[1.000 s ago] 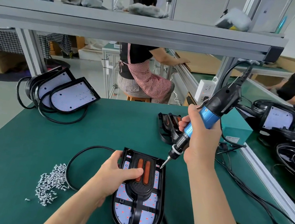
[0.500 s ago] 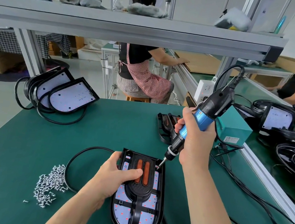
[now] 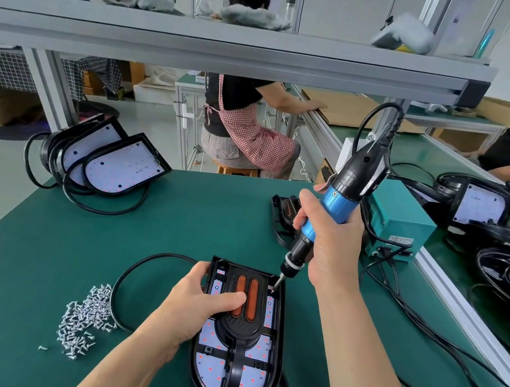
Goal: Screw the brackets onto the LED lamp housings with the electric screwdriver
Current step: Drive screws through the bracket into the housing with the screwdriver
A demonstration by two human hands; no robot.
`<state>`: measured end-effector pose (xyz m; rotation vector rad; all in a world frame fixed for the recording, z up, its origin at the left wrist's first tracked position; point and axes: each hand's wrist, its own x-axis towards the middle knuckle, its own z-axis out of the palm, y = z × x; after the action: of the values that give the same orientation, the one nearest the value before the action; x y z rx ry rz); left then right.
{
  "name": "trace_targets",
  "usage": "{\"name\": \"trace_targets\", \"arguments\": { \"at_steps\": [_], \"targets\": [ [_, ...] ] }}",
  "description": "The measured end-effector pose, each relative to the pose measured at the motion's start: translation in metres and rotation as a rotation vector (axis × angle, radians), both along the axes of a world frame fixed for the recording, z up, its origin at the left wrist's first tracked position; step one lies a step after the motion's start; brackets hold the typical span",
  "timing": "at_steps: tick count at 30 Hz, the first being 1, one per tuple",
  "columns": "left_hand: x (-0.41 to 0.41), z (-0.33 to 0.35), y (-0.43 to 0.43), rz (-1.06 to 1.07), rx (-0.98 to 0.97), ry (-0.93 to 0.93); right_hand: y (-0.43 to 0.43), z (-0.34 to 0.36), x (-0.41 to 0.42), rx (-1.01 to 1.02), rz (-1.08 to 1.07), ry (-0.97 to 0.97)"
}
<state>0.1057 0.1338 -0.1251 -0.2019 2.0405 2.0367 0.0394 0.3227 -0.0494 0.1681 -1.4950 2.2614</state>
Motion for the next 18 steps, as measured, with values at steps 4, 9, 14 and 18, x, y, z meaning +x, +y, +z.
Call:
{"name": "trace_targets", "arguments": {
  "at_steps": [4, 9, 14, 18],
  "targets": [
    [-0.0012, -0.0012, 0.0005, -0.001, 0.007, 0.009, -0.0052, 0.0, 0.0, 0.012, -0.044, 0.043],
    [-0.0029, -0.0057, 0.0002, 0.01, 0.0, 0.02, -0.0086, -0.0025, -0.0042, 0.08, -0.024, 0.078],
    [-0.0055, -0.0064, -0.0022, 0.0, -0.015, 0.014, -0.0062, -0.0063, -0.0081, 0.113, 0.106, 0.081],
    [-0.0054, -0.0066, -0.0023, -0.007, -0.024, 0.006, -0.0055, -0.0054, -0.0077, 0.151, 0.178, 0.049]
  ]
}}
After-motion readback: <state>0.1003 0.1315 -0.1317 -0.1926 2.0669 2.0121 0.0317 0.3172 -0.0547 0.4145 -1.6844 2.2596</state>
